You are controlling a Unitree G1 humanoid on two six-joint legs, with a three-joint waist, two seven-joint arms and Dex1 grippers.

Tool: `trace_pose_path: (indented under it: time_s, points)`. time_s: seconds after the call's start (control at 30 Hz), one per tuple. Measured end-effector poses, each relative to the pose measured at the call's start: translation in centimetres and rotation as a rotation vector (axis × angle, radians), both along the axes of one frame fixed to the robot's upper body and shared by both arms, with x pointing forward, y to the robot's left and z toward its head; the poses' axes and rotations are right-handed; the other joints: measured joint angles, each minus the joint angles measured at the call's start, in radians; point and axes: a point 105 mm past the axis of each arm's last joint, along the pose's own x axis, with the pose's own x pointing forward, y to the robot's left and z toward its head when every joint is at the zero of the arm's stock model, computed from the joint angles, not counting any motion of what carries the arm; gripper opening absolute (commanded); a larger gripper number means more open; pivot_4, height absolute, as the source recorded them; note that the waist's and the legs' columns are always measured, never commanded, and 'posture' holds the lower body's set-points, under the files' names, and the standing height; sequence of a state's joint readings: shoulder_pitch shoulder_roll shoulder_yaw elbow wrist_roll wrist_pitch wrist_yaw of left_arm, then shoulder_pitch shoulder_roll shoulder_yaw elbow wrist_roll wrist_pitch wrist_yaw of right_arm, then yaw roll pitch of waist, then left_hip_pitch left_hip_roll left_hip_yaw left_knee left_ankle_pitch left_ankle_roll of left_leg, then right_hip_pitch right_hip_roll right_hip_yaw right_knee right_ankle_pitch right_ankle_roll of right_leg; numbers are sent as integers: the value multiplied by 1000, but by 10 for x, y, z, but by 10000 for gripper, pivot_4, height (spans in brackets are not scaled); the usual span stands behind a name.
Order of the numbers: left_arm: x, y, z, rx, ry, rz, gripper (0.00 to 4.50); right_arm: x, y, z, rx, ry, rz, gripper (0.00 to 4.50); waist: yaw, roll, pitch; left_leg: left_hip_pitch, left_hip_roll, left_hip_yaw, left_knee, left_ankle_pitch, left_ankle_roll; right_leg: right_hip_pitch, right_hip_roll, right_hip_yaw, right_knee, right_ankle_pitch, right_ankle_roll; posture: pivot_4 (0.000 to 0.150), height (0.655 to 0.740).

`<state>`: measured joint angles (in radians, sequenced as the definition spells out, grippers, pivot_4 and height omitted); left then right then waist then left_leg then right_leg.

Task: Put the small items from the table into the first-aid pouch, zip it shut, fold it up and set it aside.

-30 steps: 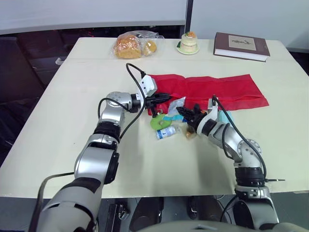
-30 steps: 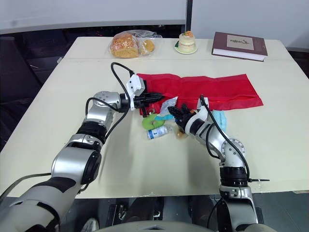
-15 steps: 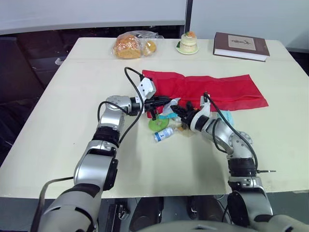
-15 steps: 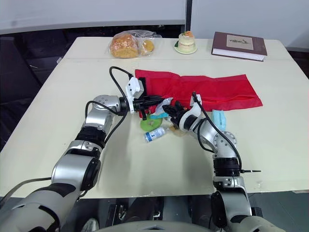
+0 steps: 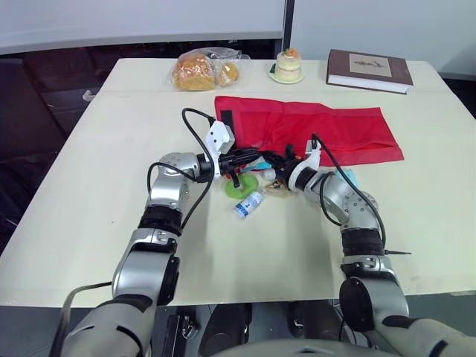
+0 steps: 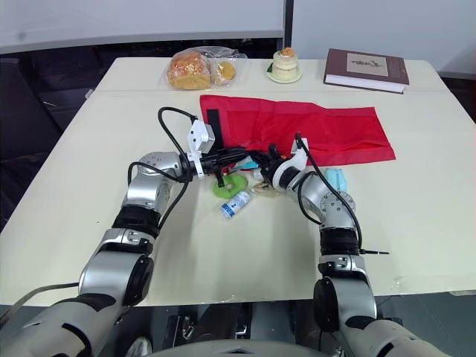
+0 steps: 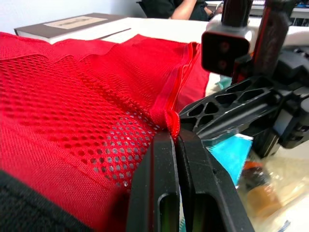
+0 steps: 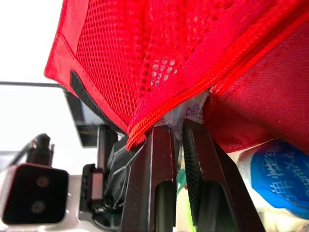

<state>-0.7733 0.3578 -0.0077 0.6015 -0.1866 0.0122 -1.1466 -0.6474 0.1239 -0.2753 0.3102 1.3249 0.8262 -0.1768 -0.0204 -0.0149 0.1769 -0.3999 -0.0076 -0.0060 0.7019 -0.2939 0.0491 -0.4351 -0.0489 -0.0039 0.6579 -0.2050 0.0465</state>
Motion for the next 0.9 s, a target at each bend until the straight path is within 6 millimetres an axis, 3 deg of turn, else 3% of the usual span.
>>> trace_pose_path:
  time_s: [0.4,0.9]
  points:
    - [-9,-5,-4,-12,45,-21,1083,3,-6,6,70,-12,-31,0,0,0,0,0,0,0,0,0,0,0,0,0,0,0,0,1500,7289]
    - [-5,-5,-2,-75,164,-19,1083,-6,-3,1,-131,-131,-61,0,4,1,0,0,0,0,0,0,0,0,0,0,-1,0,0,1500,7289]
